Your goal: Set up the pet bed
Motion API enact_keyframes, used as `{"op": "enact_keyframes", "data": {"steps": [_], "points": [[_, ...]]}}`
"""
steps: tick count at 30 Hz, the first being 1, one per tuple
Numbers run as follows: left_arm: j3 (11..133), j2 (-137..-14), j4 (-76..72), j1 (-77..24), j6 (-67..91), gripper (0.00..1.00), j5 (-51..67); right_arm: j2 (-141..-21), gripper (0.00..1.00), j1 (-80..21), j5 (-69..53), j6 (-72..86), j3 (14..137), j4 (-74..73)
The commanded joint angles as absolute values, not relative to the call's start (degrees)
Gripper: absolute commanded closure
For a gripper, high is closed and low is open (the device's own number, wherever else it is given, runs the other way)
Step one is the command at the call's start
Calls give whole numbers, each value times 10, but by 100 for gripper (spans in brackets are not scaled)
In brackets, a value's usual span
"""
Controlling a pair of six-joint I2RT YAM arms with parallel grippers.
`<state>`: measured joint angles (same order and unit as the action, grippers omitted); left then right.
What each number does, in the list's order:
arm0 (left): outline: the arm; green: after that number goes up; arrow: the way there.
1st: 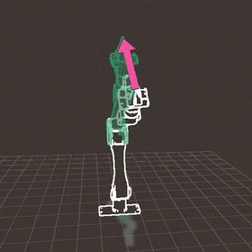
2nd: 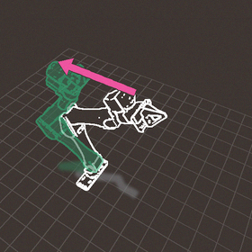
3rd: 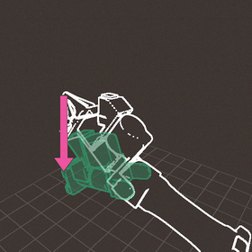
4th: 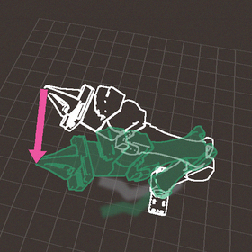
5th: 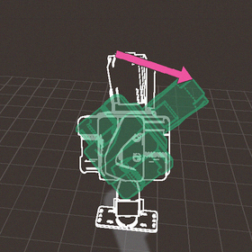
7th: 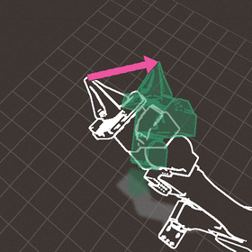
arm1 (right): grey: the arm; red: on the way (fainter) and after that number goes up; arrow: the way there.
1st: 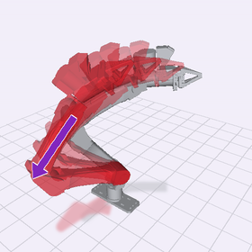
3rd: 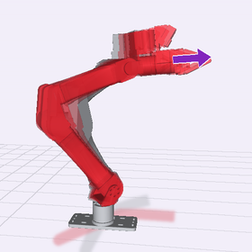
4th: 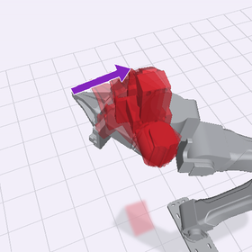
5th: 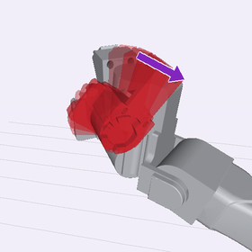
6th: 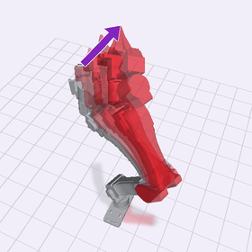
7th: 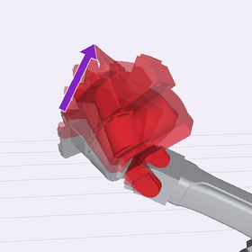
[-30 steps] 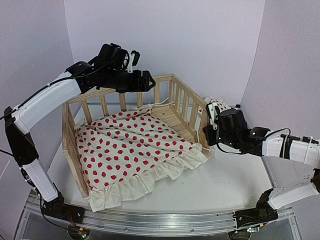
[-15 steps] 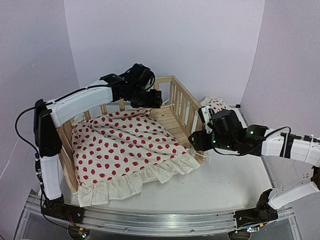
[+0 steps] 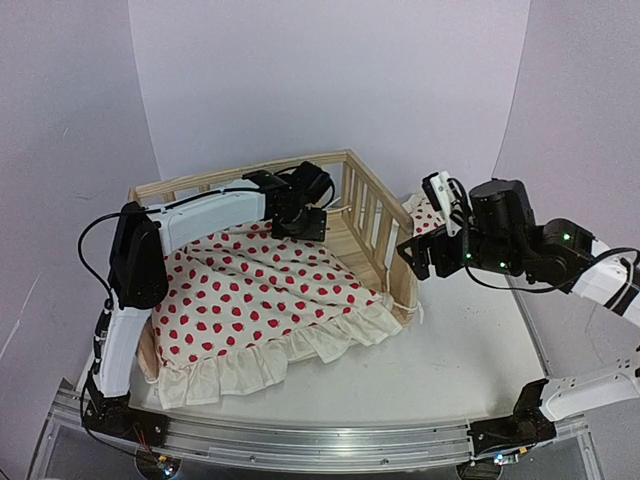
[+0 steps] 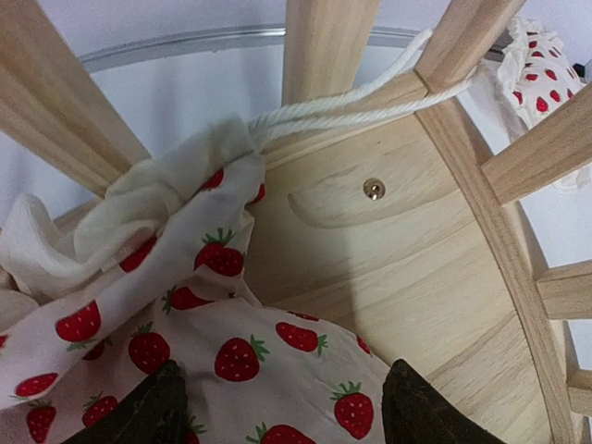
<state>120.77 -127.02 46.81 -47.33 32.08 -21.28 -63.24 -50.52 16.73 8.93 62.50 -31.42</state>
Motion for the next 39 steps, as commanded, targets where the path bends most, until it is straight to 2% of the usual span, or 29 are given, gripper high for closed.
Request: {"op": "enact_keyframes", "data": {"steps": [1,4,7,9,14,17,21,29,33,34,35,37,39], "points": [[1252,-1327,474,-475,354,34,-194,-606,2,-502,228,44,644,-331],[1270,-1353,470,-475,352,44,-174,-622,2,-502,228,48,652,-331],[1267,-1349,450,-472,346,66,-174,-642,2,-502,190,70,662,-331],[1242,-1327,399,-472,325,77,-165,-653,2,-501,171,83,662,-329],[1150,-1259,227,-472,287,92,-109,-668,2,-501,182,93,662,-328],[1121,-1243,145,-472,287,96,-68,-665,2,-501,178,97,661,-323],[1153,-1264,113,-473,288,100,-21,-662,2,-501,173,101,658,-315],[1181,-1292,79,-476,286,100,-2,-667,2,-501,171,99,666,-312],[1171,-1294,41,-478,290,99,45,-670,2,-501,167,85,671,-310],[1173,-1296,43,-478,288,96,56,-671,2,-500,159,70,674,-310],[1177,-1293,56,-477,285,87,62,-671,2,-500,150,56,677,-309],[1156,-1257,79,-477,274,58,54,-671,2,-500,146,32,690,-310],[1107,-1195,90,-476,259,42,46,-673,2,-500,138,-4,714,-321]]}}
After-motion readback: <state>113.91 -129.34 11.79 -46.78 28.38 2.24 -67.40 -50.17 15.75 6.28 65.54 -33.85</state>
